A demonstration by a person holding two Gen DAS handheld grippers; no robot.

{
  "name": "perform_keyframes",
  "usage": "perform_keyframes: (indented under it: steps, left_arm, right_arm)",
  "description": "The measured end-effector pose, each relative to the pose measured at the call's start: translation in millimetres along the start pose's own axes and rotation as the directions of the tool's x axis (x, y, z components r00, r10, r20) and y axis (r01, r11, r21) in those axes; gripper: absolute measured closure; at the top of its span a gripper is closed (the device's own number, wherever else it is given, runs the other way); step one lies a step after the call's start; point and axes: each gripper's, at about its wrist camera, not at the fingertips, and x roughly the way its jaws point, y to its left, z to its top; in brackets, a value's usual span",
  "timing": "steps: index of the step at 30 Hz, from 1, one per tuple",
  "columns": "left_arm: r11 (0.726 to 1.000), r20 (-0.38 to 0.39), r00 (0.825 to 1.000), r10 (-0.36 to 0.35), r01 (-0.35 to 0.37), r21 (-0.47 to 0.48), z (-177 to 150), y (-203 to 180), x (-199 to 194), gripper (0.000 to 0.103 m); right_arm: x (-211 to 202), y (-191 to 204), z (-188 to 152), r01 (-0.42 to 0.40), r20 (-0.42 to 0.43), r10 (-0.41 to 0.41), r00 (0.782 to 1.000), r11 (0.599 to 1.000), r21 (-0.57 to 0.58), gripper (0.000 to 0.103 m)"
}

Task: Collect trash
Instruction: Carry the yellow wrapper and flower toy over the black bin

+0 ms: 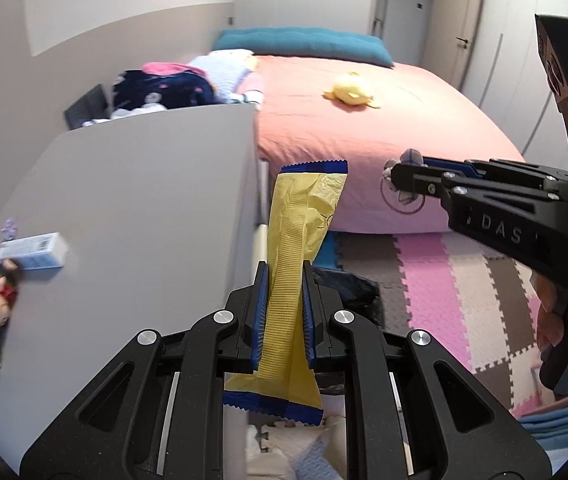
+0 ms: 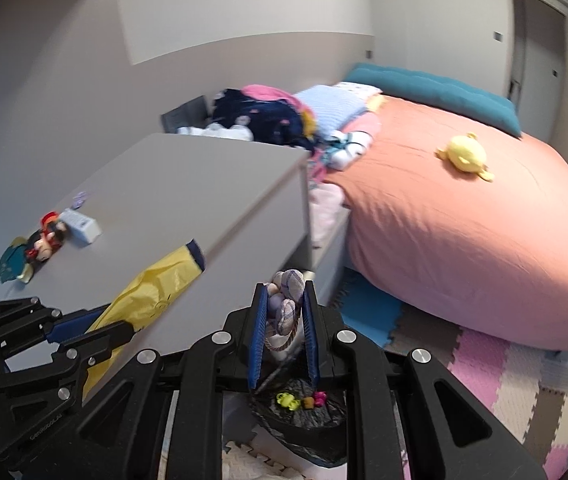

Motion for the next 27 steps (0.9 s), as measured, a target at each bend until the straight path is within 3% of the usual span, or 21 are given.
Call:
perform_keyframes:
  steps: [10, 21, 22, 23, 24, 25, 26, 27]
  left_arm:
    - [0.995, -0.061, 0.996, -0.071, 0.075, 0.062, 9.7, -42.1, 34.3, 0.088]
    - [0.993, -0.126, 0.989, -0.078, 0.089, 0.083, 10.3, -54.4, 66.9, 0.087]
    - [0.992, -0.142, 0.987, -0.079, 0.091, 0.083, 10.5, -54.9, 71.0, 0.087]
    - [0.993, -0.16, 0.985, -0.072, 0.086, 0.079, 11.3, -53.8, 75.3, 0.077]
    - [0.996, -0.169, 0.984, -0.049, 0.061, 0.063, 11.9, -50.3, 78.8, 0.041]
    - [0.998, -0.158, 0.987, -0.037, 0.045, 0.05, 10.9, -48.8, 76.7, 0.017]
    - [0.999, -0.124, 0.992, -0.022, 0.027, 0.042, 10.0, -46.0, 72.5, 0.006]
    - [0.999, -0.103, 0.995, -0.003, 0.008, 0.044, 9.8, -43.4, 69.2, 0.006]
  right_arm:
    - [-3.6, -65.5, -10.5, 0.077, -0.013, -0.076, 0.997, 0.993, 0.092, 0.084]
    - [19.7, -106.0, -13.6, 0.118, -0.052, -0.111, 0.992, 0.981, 0.154, 0.084]
    - [24.1, -109.5, -12.3, 0.127, -0.065, -0.117, 0.991, 0.978, 0.164, 0.068]
    - [27.3, -112.7, -11.0, 0.136, -0.075, -0.125, 0.989, 0.976, 0.172, 0.025]
    - [29.8, -115.2, -10.3, 0.144, -0.074, -0.132, 0.989, 0.972, 0.185, 0.008]
    - [30.5, -118.1, -9.7, 0.139, -0.06, -0.129, 0.99, 0.97, 0.199, 0.002]
    - [30.8, -119.7, -9.2, 0.14, -0.059, -0.13, 0.99, 0.969, 0.204, 0.002]
    - [31.4, -121.2, -9.1, 0.143, -0.06, -0.134, 0.989, 0.967, 0.21, 0.002]
